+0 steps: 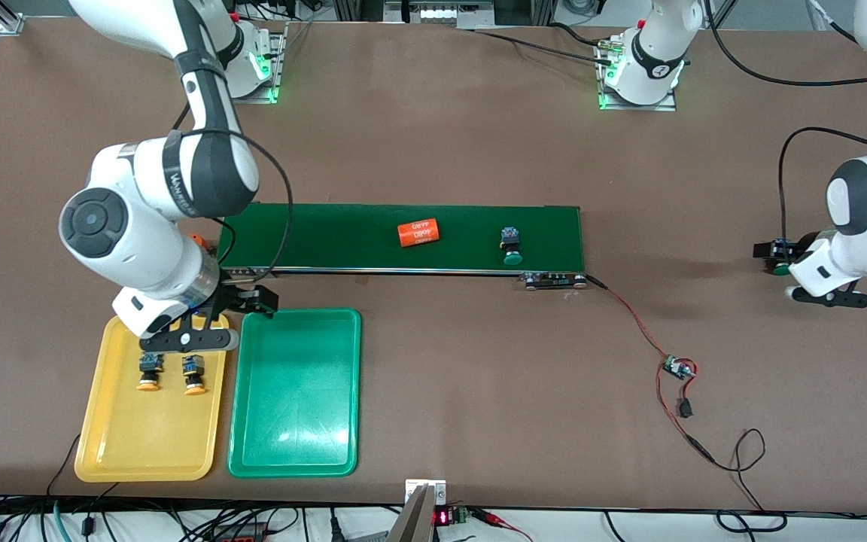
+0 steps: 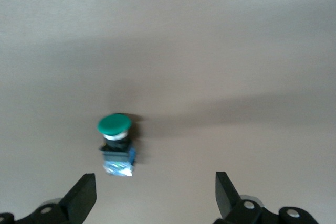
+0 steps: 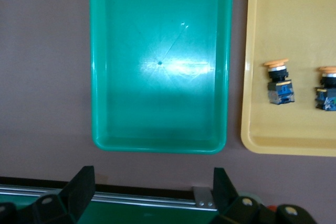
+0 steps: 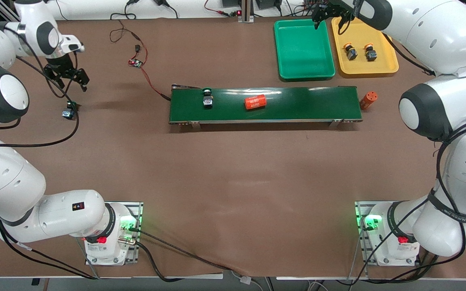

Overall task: Sort buttons by color to trays
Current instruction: 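Lift the right gripper from the tray while the left gripper grasps a green button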

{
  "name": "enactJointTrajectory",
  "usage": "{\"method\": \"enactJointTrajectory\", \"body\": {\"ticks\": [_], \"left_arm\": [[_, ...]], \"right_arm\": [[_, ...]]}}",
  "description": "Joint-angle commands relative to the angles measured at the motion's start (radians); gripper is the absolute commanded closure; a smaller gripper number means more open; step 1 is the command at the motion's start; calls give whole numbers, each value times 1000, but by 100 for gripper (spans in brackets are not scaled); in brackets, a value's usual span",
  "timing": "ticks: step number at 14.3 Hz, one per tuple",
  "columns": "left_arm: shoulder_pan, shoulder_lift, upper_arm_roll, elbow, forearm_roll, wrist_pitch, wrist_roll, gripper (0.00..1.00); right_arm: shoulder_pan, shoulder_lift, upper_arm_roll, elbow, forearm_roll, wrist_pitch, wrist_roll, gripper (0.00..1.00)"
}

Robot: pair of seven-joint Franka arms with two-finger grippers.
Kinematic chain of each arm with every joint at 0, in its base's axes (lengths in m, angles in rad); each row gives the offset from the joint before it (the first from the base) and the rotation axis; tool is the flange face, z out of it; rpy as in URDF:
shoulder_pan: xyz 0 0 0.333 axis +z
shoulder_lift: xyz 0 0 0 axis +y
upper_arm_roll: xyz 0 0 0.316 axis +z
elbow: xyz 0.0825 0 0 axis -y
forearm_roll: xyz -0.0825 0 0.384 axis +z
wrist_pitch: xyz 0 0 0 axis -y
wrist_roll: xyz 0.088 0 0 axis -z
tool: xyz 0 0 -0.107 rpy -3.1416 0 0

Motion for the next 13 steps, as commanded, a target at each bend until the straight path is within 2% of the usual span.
{"method": "enactJointTrajectory", "body": {"ticks": [1, 3, 4, 6, 7, 9, 11, 13], "left_arm": [[17, -15, 53, -143, 17, 206, 84, 0], [31, -1, 70, -236, 17, 389, 91, 0], [31, 11, 82, -255, 17, 440, 101, 0], [33, 39, 91, -255, 17, 453, 141, 0], [33, 46, 99, -255, 17, 454, 150, 3], [34, 60, 99, -254, 17, 454, 166, 21], [34, 60, 99, -254, 17, 450, 167, 49], [34, 60, 99, -248, 7, 425, 155, 69]], "right_arm": [[4, -34, -3, -27, 4, -43, 31, 0], [0, -40, -5, -28, 3, -60, 36, 0], [1, -40, -6, -28, 1, -62, 34, 0], [9, -66, -25, -28, -2, -74, 34, 0], [9, -78, -26, -31, -5, -88, 34, 0], [9, -118, -31, -33, -44, -167, 36, 0], [28, -169, -31, -71, -89, -206, 46, 0], [55, -175, -32, -85, -117, -204, 48, 0]]}}
